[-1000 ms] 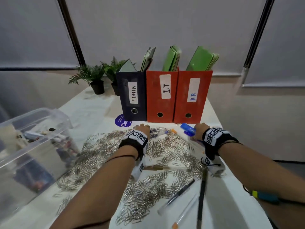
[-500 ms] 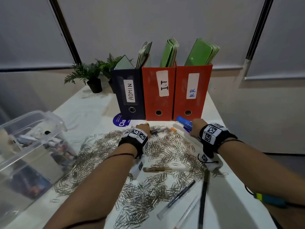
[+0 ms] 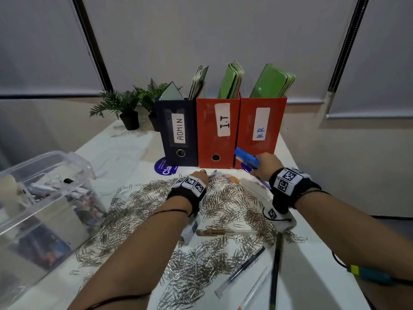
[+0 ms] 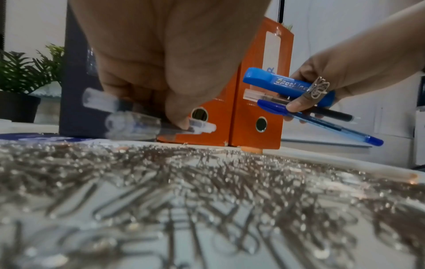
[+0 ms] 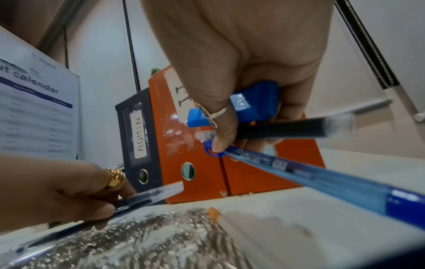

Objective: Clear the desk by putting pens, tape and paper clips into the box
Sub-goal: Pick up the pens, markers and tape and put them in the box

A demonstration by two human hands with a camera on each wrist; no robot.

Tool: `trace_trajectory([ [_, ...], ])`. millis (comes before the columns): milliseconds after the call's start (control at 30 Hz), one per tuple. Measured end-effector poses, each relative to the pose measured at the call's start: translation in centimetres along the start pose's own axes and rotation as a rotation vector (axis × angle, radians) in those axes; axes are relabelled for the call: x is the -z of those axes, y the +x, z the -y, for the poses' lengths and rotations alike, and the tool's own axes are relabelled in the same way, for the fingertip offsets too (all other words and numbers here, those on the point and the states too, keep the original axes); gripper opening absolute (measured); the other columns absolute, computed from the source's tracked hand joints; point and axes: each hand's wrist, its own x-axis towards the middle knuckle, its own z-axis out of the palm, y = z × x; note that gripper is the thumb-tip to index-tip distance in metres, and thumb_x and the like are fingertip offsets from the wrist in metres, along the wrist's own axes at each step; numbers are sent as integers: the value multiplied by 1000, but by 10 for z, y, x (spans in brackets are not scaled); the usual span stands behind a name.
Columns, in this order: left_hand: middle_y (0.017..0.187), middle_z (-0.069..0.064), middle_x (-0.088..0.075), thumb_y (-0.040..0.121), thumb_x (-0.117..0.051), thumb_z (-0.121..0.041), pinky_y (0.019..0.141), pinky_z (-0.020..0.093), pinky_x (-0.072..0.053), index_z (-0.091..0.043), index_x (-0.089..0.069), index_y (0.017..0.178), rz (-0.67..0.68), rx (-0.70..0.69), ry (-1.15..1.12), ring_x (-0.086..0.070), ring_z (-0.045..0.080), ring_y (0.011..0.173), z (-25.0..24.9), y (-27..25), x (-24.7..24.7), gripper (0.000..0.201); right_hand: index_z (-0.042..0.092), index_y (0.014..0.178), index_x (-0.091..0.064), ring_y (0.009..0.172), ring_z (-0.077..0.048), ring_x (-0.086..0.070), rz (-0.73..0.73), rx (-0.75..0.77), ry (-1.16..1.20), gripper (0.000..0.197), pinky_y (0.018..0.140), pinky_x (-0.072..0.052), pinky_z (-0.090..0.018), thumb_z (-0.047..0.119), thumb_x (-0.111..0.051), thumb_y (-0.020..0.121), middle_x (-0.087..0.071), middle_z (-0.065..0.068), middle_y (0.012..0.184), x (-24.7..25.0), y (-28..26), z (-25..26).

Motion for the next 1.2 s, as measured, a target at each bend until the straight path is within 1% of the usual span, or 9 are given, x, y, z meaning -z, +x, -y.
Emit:
trace_trajectory([
  [100, 117, 20, -60, 93, -44, -2, 89, 38, -50, 2, -47, 123, -97, 32, -41, -60, 33, 107, 7, -16, 15, 30, 9, 88, -52, 75, -22, -48, -42, 33, 39, 21, 65, -35, -27, 22, -68, 84, -53, -8, 84, 6, -2, 16],
  [367, 111, 23, -63, 95, -48, -10, 90, 41, -48, 4, -55, 113, -475, 240, -403, -60, 36, 105, 85, -112, 78, 24, 17, 62, -39, 53, -10, -36, -124, 292, 302, 36, 47, -23, -20, 22, -65, 87, -35, 6, 58, 17, -26, 119],
  [467, 105, 22, -66, 92, -53, -12, 85, 39, -50, 1, -54, 115, -622, 419, -497, -62, 37, 100, 146, -171, 91, 26, 12, 62, -43, 53, -13, -37, -88, 454, 392, 34, 46, -22, -20, 21, -65, 87, -35, 5, 55, 17, -55, 176],
  [567, 107, 26, -63, 92, -56, -15, 78, 37, -43, 4, -54, 103, -719, 622, -450, -59, 40, 102, 202, -224, 100, 22, 6, 69, -52, 50, -9, -35, -48, 610, 462, 25, 47, -25, -22, 20, -66, 86, -40, -1, 57, 14, -80, 232],
  [667, 110, 28, -60, 89, -58, -12, 84, 40, -45, 10, -56, 105, -706, 763, -506, -57, 40, 104, 241, -246, 100, 27, 7, 73, -55, 51, -10, -40, 20, 657, 535, 23, 41, -24, -13, 22, -68, 84, -43, -1, 57, 6, -93, 281],
  [867, 113, 22, -63, 83, -59, -13, 83, 34, -47, 8, -57, 108, -560, 849, -497, -60, 34, 105, 275, -249, 86, 33, 3, 84, -68, 70, -20, -51, 171, 658, 664, 21, 51, -35, -24, 23, -74, 78, -55, -9, 75, -11, -111, 363],
  [1000, 115, 22, -64, 93, -50, -18, 87, 34, -45, 5, -62, 108, -397, 774, -404, -59, 33, 109, 267, -252, 84, 31, -3, 95, -69, 70, -20, -57, 252, 567, 781, 31, 54, -43, -24, 19, -77, 75, -60, -10, 78, -27, -111, 390],
  [1133, 130, 17, -53, 100, -38, -21, 95, 35, -40, -1, -46, 130, -406, 701, -413, -51, 31, 120, 264, -255, 75, 37, -3, 100, -68, 70, -20, -60, 295, 539, 805, 34, 59, -49, -26, 17, -77, 75, -63, -10, 79, -34, -112, 405],
  [1200, 130, 21, -53, 100, -35, -16, 98, 36, -38, 1, -46, 130, -433, 689, -428, -50, 32, 120, 272, -259, 72, 36, -2, 98, -68, 70, -19, -59, 277, 558, 753, 33, 60, -47, -26, 20, -77, 75, -62, -9, 79, -33, -110, 416],
])
